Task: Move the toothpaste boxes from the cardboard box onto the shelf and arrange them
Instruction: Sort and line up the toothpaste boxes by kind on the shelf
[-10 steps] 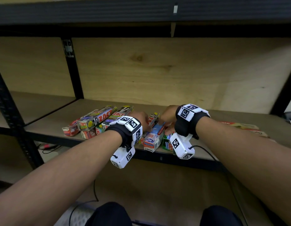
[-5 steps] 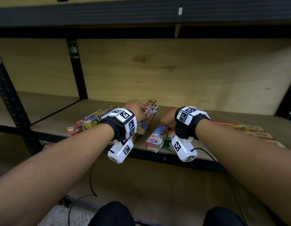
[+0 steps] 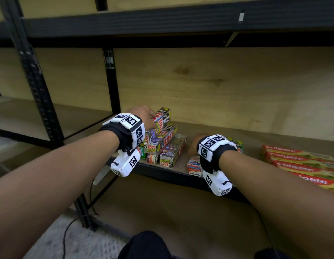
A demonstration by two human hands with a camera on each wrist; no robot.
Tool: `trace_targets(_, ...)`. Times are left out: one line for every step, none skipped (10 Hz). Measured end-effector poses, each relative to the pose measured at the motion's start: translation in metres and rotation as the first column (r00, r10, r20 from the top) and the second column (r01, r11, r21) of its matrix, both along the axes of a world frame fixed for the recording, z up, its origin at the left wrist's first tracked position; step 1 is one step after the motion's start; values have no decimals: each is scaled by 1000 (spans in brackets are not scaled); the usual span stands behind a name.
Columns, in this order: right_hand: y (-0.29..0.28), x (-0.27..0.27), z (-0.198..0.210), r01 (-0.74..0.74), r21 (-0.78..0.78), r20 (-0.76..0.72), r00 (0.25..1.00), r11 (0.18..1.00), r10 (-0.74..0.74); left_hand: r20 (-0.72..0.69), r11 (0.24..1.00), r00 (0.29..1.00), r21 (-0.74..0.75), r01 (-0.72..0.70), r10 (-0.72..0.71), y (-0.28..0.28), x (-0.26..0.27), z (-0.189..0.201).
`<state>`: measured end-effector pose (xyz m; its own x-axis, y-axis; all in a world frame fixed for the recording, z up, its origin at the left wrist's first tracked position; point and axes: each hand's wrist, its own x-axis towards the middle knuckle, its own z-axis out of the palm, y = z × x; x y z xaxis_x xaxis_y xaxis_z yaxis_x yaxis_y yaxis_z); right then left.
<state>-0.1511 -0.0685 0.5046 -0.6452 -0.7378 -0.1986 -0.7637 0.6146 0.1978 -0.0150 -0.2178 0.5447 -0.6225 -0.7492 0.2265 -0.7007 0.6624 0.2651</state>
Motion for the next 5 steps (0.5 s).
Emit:
trace_targets(-17,-8,-13,-61,68,13,998,996,61,-20,1000,1000,12,-4,4,-10,4,-10)
trace_targets(-35,-32,-24,-26,-12,79,996,1000,27,-21,1000,1000,19,-21,21,-14,8,-13)
trace_targets(-14,-21,-7,95,-189,232,971,977,-50,-33,999,999,17,-28,28,-17,11,-15)
trace_targets(-29,-41,-17,346,-409,622,783,844,-19,-19,1000,1000,13,-17,17,-18,14,-18)
trace_targets(-35,-34,-12,395,-398,765,641,828,62,-70,1000,998,17,6,-5,-21,14,-21)
